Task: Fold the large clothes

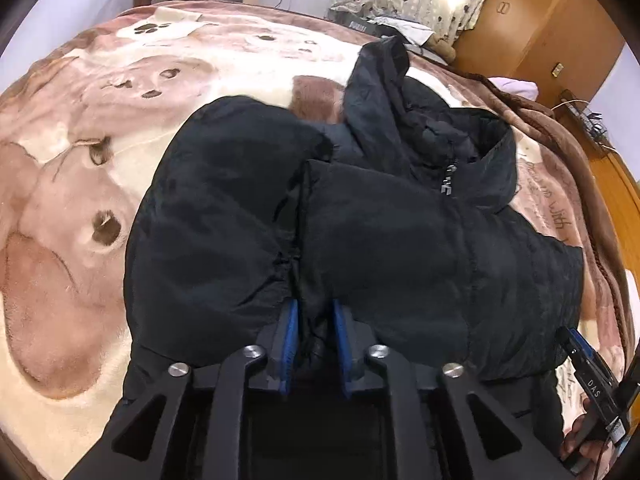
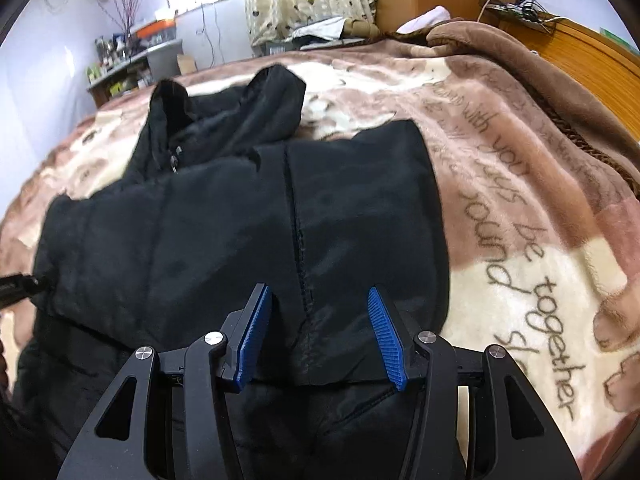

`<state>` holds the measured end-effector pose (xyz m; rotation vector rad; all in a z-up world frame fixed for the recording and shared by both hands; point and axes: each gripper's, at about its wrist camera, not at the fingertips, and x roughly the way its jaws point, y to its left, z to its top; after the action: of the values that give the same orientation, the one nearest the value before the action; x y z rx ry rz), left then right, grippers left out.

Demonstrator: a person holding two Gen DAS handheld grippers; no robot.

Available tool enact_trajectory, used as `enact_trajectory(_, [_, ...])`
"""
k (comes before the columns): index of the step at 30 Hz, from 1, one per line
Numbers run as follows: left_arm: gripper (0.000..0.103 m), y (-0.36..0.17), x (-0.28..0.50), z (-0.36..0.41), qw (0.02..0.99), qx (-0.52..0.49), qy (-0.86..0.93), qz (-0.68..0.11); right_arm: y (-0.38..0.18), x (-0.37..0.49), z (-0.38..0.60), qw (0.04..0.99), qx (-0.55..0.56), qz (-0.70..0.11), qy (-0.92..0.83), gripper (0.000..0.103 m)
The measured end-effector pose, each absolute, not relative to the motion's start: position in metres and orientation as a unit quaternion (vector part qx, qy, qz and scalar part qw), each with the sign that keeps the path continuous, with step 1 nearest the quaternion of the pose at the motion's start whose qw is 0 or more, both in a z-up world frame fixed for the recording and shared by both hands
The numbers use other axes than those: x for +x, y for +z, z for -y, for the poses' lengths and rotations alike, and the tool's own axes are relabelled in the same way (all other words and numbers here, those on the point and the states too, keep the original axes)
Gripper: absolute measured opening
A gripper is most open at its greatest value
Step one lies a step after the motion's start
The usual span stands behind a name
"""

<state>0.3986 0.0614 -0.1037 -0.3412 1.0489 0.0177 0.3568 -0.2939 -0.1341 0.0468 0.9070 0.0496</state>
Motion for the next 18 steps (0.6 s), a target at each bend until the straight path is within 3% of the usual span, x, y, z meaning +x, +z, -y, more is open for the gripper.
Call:
enact_trajectory(6, [0.028, -0.108, 0.401, -0.065, 0.845, -0.169, 0.0, -0.508, -0.142, 0.358, 0.292, 0.894, 0.013, -0.448, 0.025, 0.053])
enact_trajectory(11, [0.063, -0.072, 0.39, -0.074, 0.871, -0.169, 0.0, -0.462, -0.107, 0.351, 0.297, 0.915, 0.04, -0.399, 0.04, 0.053])
enact_trajectory(13, [0.069, -0.057, 0.389, -0.073, 0.878, -0.181, -0.014, -0.442, -0.1, 0.355, 0.293, 0.918, 0.039, -0.392, 0.047, 0.053])
enact_trajectory(18, [0.07, -0.057, 0.412, -0.046, 0.871, -0.162, -0.049, -0.462, -0.112, 0.376, 0.279, 0.908, 0.018, -0.414, 0.053, 0.053])
